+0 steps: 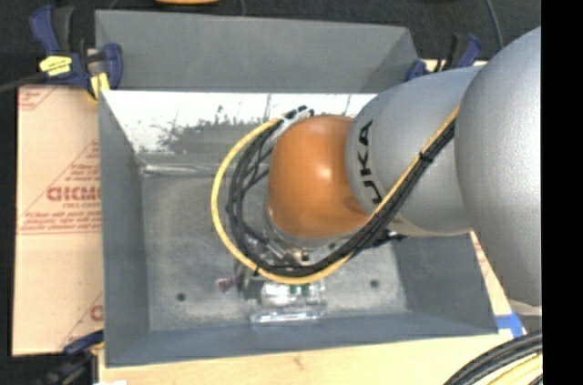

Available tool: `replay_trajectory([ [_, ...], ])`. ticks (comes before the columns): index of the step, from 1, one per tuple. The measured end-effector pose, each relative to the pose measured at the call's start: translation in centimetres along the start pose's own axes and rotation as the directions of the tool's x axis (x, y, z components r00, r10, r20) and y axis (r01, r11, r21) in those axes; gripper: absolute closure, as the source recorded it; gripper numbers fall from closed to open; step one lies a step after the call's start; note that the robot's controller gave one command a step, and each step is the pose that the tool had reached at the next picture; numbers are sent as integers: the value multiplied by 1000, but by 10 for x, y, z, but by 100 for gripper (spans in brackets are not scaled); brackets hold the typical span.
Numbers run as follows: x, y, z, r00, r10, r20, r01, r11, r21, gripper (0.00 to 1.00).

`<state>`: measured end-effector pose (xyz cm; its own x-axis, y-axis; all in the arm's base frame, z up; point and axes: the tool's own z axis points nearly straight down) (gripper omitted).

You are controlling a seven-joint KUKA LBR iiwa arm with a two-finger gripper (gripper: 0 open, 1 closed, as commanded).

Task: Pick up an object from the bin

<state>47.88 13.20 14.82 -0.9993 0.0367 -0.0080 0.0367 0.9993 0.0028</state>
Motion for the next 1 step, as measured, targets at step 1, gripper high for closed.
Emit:
replay_trajectory([
  [1, 1, 13, -78, 999, -35, 3, 35, 999, -1, 100],
])
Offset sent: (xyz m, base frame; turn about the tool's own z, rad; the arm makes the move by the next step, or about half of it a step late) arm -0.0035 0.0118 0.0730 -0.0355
